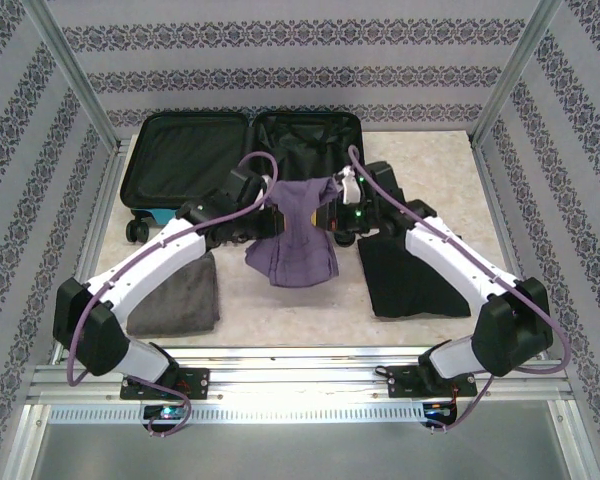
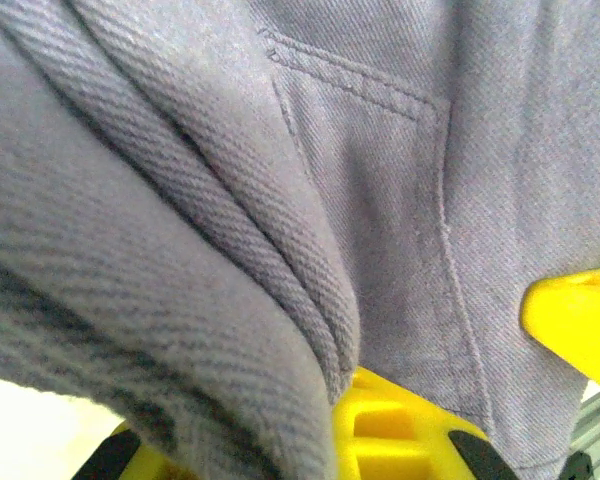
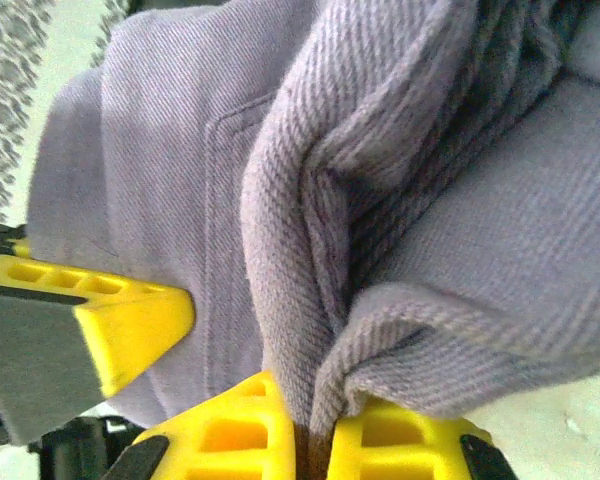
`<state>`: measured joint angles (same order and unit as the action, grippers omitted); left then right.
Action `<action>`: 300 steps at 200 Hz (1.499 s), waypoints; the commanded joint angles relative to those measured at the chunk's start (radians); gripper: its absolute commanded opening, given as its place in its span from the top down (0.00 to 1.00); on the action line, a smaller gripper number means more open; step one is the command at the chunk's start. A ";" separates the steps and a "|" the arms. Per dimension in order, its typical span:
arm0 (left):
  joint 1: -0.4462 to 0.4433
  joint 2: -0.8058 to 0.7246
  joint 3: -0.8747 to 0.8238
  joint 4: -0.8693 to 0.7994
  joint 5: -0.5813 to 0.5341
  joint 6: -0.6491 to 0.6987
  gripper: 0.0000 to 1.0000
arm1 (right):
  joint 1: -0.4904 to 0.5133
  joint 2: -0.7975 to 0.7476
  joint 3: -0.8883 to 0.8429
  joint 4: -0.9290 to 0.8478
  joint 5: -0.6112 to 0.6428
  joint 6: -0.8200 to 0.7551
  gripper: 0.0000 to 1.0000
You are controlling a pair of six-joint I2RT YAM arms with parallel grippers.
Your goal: Pack the luggage
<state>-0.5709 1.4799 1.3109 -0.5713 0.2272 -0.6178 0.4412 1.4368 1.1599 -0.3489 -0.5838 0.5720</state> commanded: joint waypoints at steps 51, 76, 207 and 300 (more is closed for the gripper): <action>0.118 0.296 0.384 0.087 0.071 0.128 1.00 | -0.154 0.277 0.386 0.045 -0.145 -0.026 1.00; 0.166 0.412 0.478 0.177 0.107 0.107 1.00 | -0.198 0.404 0.513 0.050 -0.155 -0.015 1.00; 0.291 0.854 0.873 0.209 0.153 0.034 0.65 | -0.249 0.948 1.203 -0.287 -0.062 -0.098 0.95; 0.335 0.840 0.971 0.097 0.164 0.064 0.26 | -0.297 0.977 1.334 -0.440 0.132 -0.227 0.38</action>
<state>-0.2398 2.3669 2.2589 -0.4389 0.3706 -0.5793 0.1497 2.4790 2.5263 -0.7578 -0.4904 0.3889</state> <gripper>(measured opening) 0.741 0.622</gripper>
